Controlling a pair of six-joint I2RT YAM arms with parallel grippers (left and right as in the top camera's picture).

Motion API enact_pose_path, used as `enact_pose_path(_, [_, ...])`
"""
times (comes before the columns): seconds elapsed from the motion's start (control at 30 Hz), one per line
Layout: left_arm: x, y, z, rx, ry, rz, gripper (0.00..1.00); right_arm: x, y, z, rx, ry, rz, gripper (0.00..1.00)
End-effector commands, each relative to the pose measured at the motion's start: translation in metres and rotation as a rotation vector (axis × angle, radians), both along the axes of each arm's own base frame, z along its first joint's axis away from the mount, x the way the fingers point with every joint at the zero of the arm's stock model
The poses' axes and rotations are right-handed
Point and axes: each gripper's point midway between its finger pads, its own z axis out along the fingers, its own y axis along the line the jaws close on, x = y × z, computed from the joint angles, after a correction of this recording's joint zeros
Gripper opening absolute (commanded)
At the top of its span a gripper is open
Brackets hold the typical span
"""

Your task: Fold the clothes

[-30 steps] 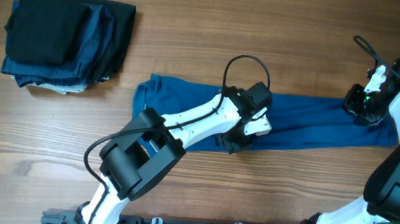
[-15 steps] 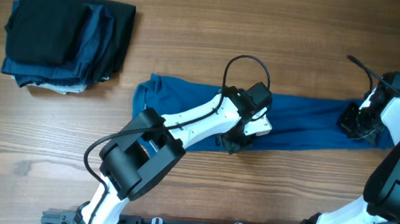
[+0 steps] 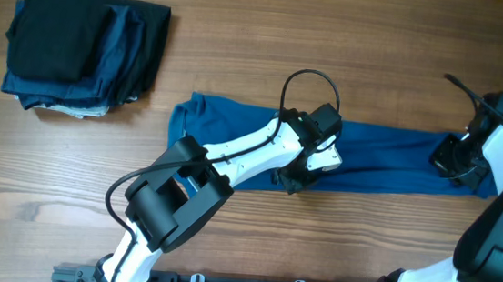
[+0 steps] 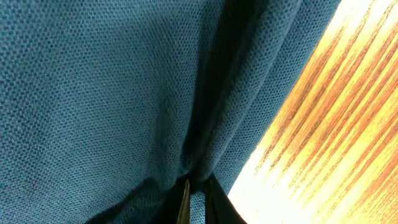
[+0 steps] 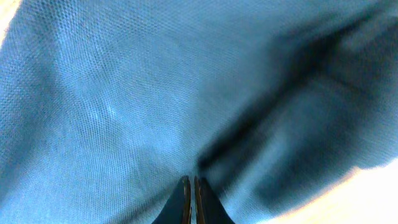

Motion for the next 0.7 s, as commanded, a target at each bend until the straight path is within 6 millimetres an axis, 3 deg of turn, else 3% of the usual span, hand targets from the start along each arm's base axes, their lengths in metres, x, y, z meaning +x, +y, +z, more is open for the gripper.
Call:
enact_pose_path(0.0, [-0.013,0.005,-0.01,0.019,0.042,-0.004,0.09,-0.008,-0.014,0.009,-0.092,0.004,-0.086,0.04])
enact_pose_path(0.17, [-0.013,0.005,-0.01,0.019,0.042,-0.003,0.1,-0.021,-0.017,-0.01,-0.107,0.012,-0.105,0.04])
enact_pose_path(0.37, [-0.012,0.005,-0.01,0.019,0.042,-0.003,0.1,-0.043,-0.043,-0.015,-0.148,0.028,-0.24,0.04])
enact_pose_path(0.57, [-0.012,0.005,-0.01,0.019,0.042,-0.003,0.1,-0.034,-0.057,-0.014,-0.114,-0.051,-0.258,0.04])
enact_pose_path(0.67, [-0.011,0.006,-0.01,0.019,0.041,0.001,0.11,-0.022,-0.053,-0.008,-0.036,-0.102,-0.223,0.04])
